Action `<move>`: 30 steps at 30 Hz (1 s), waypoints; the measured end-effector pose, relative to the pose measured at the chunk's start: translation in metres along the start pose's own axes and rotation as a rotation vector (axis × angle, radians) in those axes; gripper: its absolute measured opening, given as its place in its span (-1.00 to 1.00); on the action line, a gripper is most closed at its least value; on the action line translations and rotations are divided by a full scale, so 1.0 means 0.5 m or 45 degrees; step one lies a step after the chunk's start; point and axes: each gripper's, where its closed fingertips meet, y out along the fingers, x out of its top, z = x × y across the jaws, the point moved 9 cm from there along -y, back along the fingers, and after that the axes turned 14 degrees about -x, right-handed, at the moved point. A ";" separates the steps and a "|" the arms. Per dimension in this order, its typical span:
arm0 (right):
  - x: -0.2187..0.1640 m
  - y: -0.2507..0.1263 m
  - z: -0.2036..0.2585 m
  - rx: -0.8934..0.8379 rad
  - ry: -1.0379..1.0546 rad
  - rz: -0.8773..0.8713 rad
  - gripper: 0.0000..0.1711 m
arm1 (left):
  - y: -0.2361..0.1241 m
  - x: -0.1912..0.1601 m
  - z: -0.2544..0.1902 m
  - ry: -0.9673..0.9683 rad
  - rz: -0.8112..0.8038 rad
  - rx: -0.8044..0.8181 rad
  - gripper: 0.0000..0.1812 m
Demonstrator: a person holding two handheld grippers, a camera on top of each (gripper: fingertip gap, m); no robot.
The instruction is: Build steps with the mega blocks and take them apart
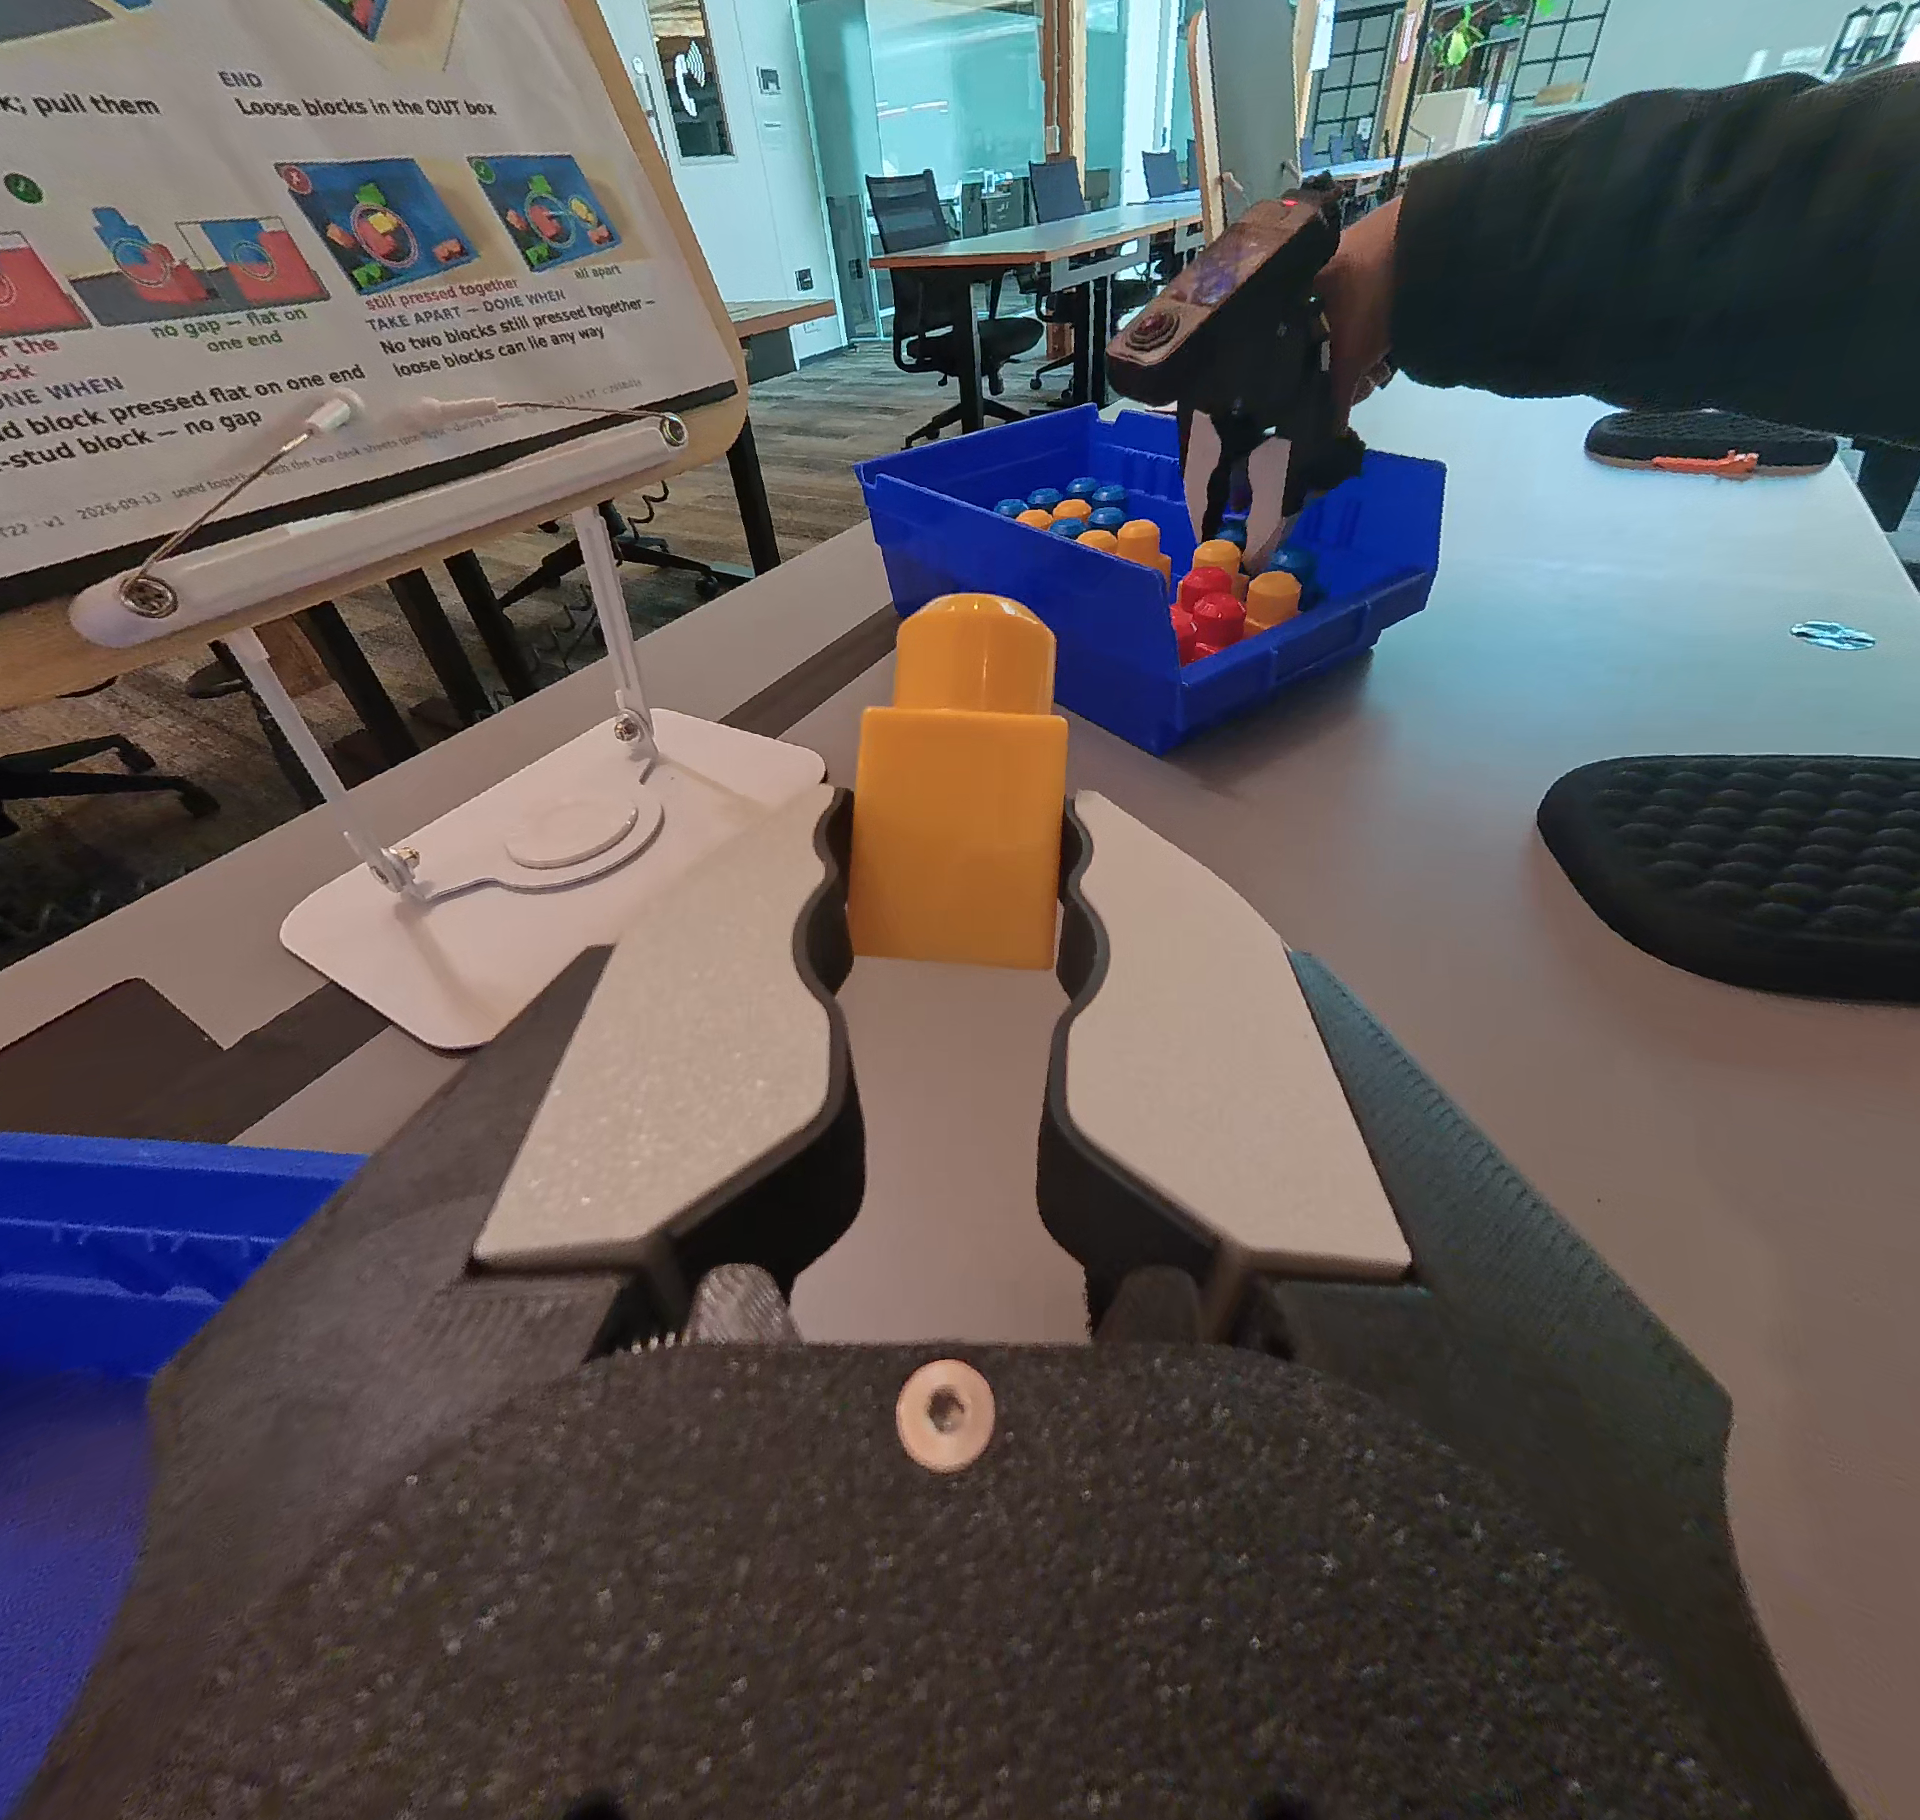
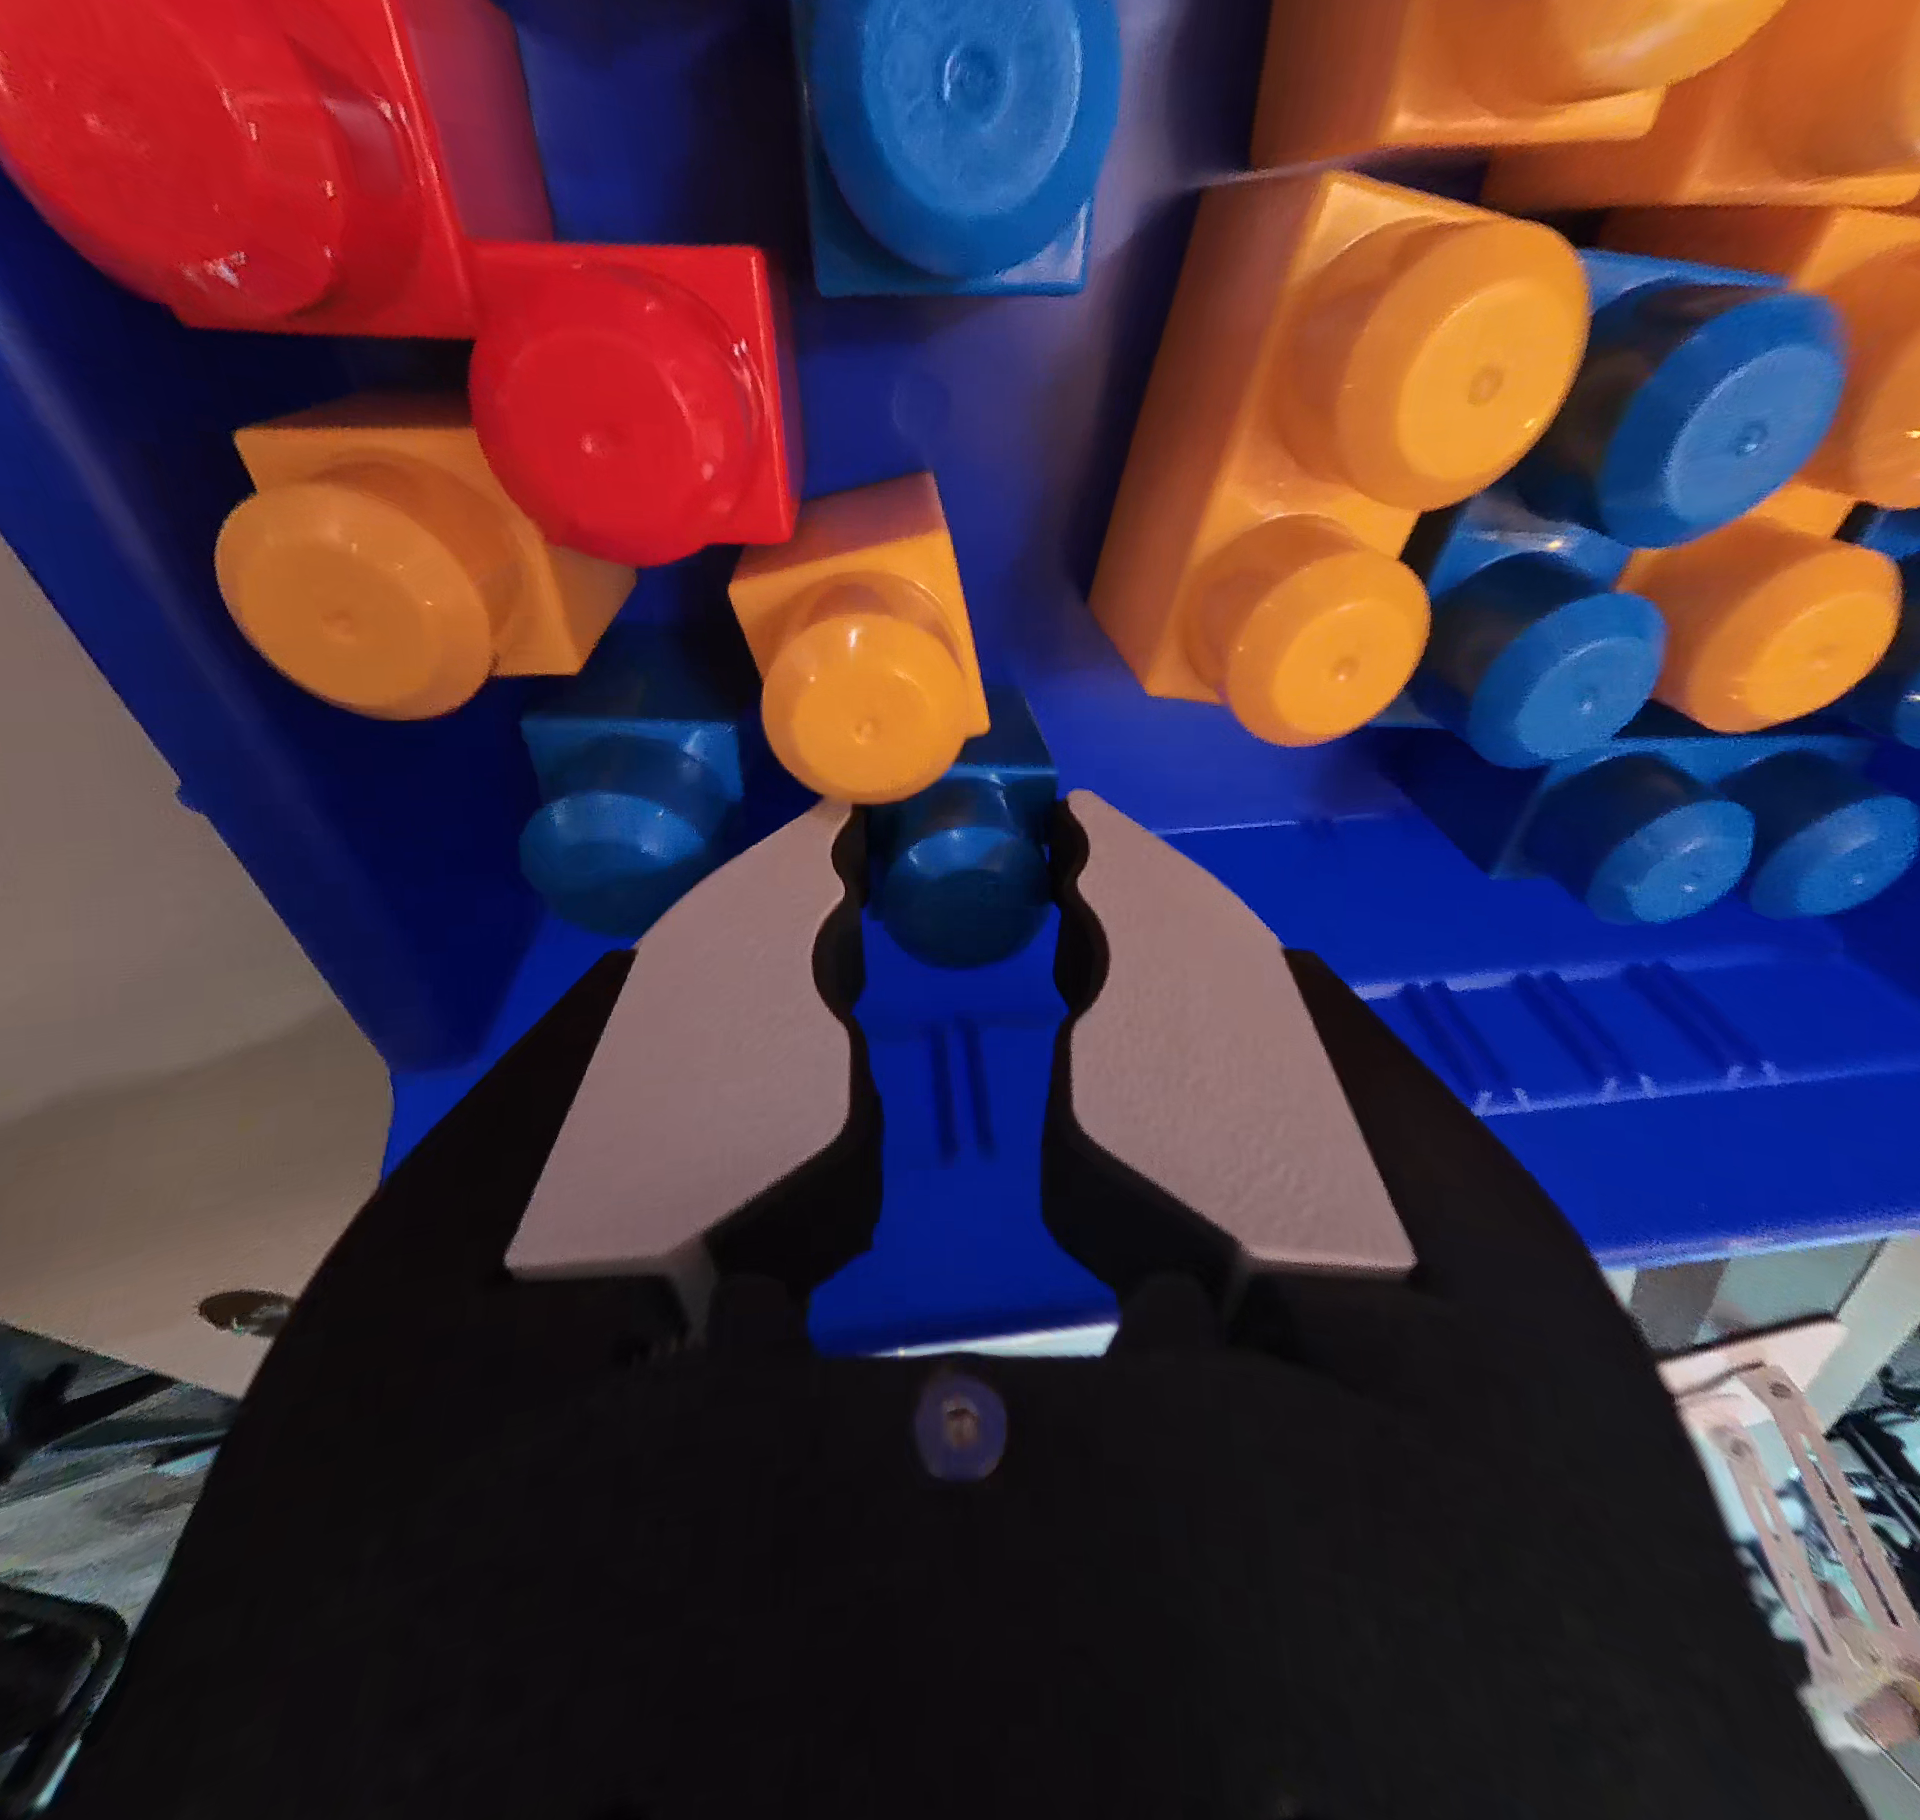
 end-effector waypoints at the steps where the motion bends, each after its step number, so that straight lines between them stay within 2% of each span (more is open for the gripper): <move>1: 0.002 0.001 0.001 0.002 -0.004 -0.004 -0.61 | 0.000 0.000 0.000 0.000 0.000 0.001 -0.59; 10: -0.003 -0.007 -0.005 -0.039 -0.007 0.002 -0.60 | 0.001 -0.002 0.000 0.003 0.010 0.002 -0.59; 12: -0.003 -0.028 -0.016 -0.067 0.034 -0.010 -0.58 | 0.002 -0.002 0.000 0.002 0.012 0.000 -0.59; 15: 0.016 -0.093 -0.033 -0.124 0.100 -0.192 -0.53 | 0.003 -0.002 0.000 0.001 0.014 -0.002 -0.59; 19: 0.079 -0.198 -0.017 -0.199 0.059 -0.510 -0.47 | 0.005 -0.003 -0.002 0.002 0.019 -0.006 -0.59; 22: 0.148 -0.264 0.032 -0.211 -0.056 -0.731 -0.46 | 0.006 -0.002 -0.004 0.004 0.019 -0.010 -0.59; 30: 0.332 -0.352 0.221 -0.104 -0.410 -1.120 -0.46 | 0.011 -0.001 -0.012 0.009 0.016 -0.036 -0.59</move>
